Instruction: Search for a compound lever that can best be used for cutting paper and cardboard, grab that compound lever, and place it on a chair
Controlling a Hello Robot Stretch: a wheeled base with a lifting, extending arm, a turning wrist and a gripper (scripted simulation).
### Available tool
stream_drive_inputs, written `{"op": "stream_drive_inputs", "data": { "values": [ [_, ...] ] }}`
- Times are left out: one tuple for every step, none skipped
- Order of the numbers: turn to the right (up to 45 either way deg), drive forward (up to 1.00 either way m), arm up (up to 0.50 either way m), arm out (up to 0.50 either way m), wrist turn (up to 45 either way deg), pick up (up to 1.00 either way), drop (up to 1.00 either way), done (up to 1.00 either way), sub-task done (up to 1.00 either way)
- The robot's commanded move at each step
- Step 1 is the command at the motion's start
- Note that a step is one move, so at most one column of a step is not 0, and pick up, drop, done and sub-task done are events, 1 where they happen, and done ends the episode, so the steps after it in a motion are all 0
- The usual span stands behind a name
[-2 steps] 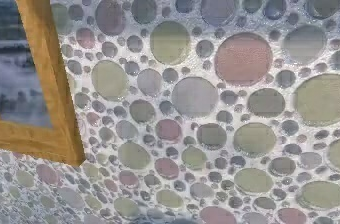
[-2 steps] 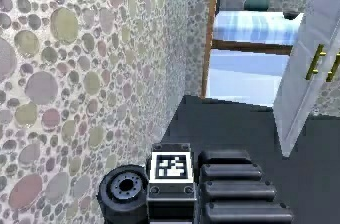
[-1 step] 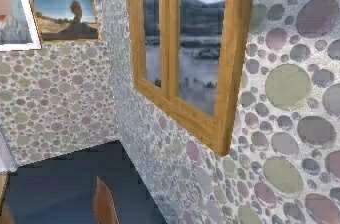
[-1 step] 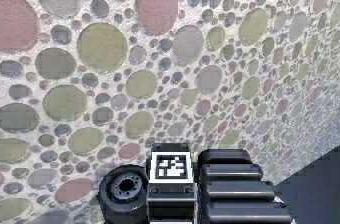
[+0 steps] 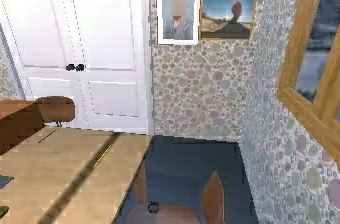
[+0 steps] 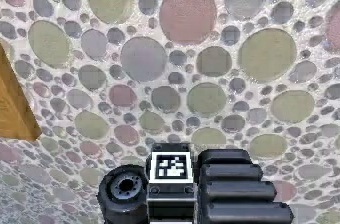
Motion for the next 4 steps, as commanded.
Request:
{"op": "stream_drive_inputs", "data": {
  "values": [
    [-45.0, 0.0, 0.0, 0.0, 0.0, 0.0, 0.0, 0.0, 0.0],
    [-45.0, 0.0, 0.0, 0.0, 0.0, 0.0, 0.0, 0.0, 0.0],
    [-45.0, 0.0, 0.0, 0.0, 0.0, 0.0, 0.0, 0.0, 0.0],
    [-30.0, 0.0, 0.0, 0.0, 0.0, 0.0, 0.0, 0.0, 0.0]
  ]
}}
